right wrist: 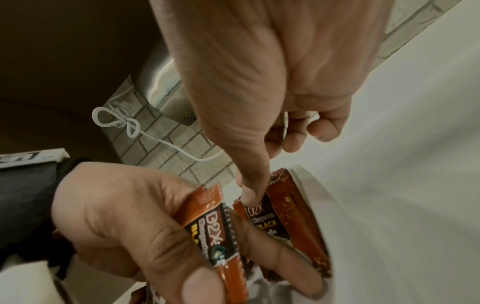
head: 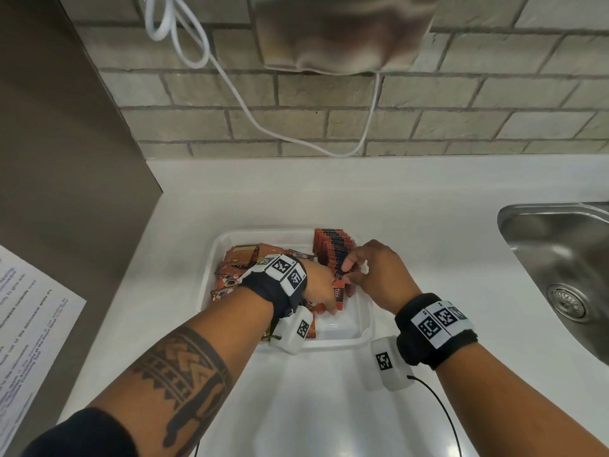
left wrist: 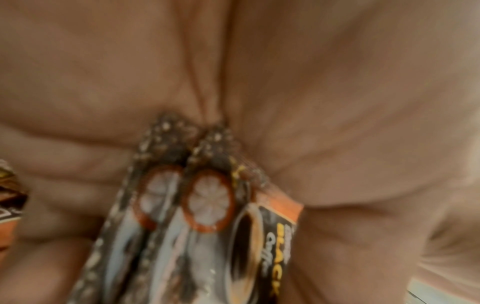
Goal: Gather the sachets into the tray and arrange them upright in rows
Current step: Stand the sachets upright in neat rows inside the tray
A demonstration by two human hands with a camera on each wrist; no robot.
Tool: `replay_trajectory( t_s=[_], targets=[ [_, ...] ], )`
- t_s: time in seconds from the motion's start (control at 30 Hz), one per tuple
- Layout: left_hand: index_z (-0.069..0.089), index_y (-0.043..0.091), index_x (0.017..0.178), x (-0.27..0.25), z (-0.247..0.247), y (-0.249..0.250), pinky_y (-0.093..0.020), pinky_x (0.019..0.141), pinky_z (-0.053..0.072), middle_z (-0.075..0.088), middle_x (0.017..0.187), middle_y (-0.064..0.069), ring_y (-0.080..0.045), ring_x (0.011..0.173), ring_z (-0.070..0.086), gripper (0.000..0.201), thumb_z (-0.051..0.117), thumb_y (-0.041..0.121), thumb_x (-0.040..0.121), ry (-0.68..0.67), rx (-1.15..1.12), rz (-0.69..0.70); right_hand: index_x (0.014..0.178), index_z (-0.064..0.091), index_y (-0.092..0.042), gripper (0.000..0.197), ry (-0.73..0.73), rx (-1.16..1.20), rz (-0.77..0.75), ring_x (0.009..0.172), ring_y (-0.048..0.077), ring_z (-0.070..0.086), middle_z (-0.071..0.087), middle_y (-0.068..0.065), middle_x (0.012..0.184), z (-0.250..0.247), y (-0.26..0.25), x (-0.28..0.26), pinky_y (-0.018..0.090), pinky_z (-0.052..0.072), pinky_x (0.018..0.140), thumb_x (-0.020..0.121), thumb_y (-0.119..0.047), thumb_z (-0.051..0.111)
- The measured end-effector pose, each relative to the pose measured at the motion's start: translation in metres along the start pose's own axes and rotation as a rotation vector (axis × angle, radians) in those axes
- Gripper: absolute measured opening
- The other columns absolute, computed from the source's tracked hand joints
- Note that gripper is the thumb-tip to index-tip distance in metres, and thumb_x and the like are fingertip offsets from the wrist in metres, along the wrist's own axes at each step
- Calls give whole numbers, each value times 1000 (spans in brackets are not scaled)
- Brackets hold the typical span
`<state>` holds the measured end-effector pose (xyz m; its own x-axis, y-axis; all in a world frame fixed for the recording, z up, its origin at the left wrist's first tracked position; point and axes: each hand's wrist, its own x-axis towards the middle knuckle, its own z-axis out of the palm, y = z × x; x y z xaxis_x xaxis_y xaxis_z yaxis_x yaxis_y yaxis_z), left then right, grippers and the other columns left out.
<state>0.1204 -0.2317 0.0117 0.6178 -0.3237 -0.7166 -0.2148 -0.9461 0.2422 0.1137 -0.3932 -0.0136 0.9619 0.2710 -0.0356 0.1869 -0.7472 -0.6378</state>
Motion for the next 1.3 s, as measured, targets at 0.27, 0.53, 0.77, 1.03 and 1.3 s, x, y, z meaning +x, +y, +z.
replay_trajectory(
  t_s=[0.27, 0.53, 0.77, 1.03, 1.3],
  targets=[
    [74, 15, 89, -10, -4, -8, -28, 70, 50, 68, 77, 4, -13, 70, 60, 27, 68, 40, 92, -9, -159, 62, 84, 72, -26, 9, 91, 55, -47, 84, 1, 53, 59, -9, 90, -10, -3, -8, 11, 36, 72, 86, -17, 75],
    [77, 16, 97, -20, -9, -32, -38, 102, 51, 78, 99, -3, -19, 96, 72, 20, 77, 34, 88, 290, -672, 334, 89, 72, -24, 3, 73, 330, -94, 81, 8, 65, 72, -8, 83, -27, -21, -12, 15, 50, 76, 89, -24, 75],
    [74, 19, 112, -23, -5, -38, -42, 104, 51, 77, 107, 0, -20, 103, 71, 32, 82, 32, 83, 328, -706, 380, 90, 75, -21, 2, 88, 363, -54, 83, 14, 69, 74, -4, 85, -35, -26, -1, 30, 56, 79, 91, -21, 73],
    [74, 18, 106, -28, -4, -47, -52, 92, 57, 77, 100, -2, -23, 96, 73, 41, 86, 40, 73, 523, -788, 367, 85, 74, -19, 5, 130, 429, -74, 75, 10, 67, 74, -4, 79, -37, -38, -3, 18, 52, 71, 88, -22, 77],
    [76, 19, 97, -33, -8, -55, -34, 86, 57, 77, 93, 2, -15, 87, 72, 29, 86, 38, 78, 527, -618, 256, 80, 76, -22, 7, 175, 327, -68, 73, -2, 62, 73, -10, 78, -39, -37, -8, 5, 43, 66, 85, -25, 80]
  ],
)
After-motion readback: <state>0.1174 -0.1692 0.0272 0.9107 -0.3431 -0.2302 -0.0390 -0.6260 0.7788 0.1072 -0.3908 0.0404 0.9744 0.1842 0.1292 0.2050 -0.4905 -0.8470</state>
